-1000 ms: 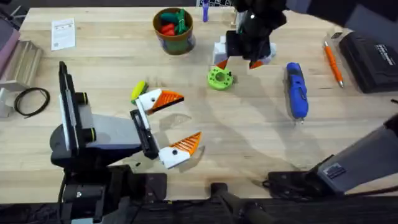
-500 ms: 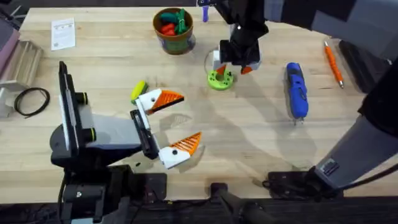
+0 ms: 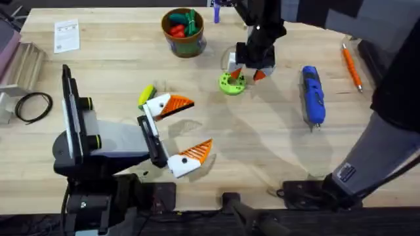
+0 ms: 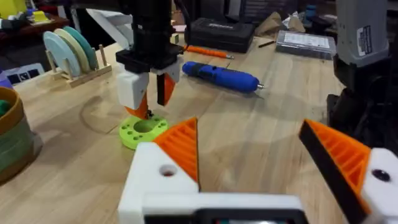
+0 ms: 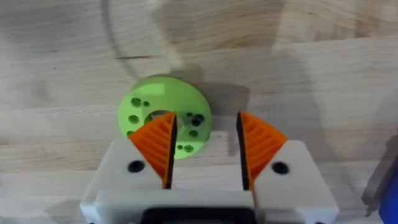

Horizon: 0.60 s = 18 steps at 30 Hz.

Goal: Pick up the gripper from the table and insert it into the empty holder that is missing its gripper. Then pick up a screw, insert it into the mounting hole, and use the screwdriver to tighten it. Finally, clean up the table by picking up the vegetable and placing it into the bucket.

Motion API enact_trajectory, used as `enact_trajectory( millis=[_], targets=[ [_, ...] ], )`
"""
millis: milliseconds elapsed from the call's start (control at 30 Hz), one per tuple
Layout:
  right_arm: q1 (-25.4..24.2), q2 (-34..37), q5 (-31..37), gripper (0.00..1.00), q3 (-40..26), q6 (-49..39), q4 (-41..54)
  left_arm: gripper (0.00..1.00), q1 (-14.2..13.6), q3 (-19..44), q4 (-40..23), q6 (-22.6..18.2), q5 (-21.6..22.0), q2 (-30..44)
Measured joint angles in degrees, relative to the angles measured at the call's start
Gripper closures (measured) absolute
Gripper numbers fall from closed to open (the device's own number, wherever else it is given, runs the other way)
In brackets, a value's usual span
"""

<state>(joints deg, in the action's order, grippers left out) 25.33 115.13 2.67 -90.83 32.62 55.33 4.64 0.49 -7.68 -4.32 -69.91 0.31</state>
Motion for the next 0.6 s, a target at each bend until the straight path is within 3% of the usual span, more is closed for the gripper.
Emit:
enact_trajectory(
  millis=[467, 600],
  targets=[
    [1.1, 0.0, -0.6, 0.567, 0.0, -0.3, -1.7, 0.016, 0.0, 0.0, 0.0, 0.0, 0.0, 0.0],
    [1.1, 0.0, -0.6, 0.645, 0.0, -0.7, -1.7, 0.015, 0.0, 0.0, 0.0, 0.0, 0.0, 0.0]
  ],
)
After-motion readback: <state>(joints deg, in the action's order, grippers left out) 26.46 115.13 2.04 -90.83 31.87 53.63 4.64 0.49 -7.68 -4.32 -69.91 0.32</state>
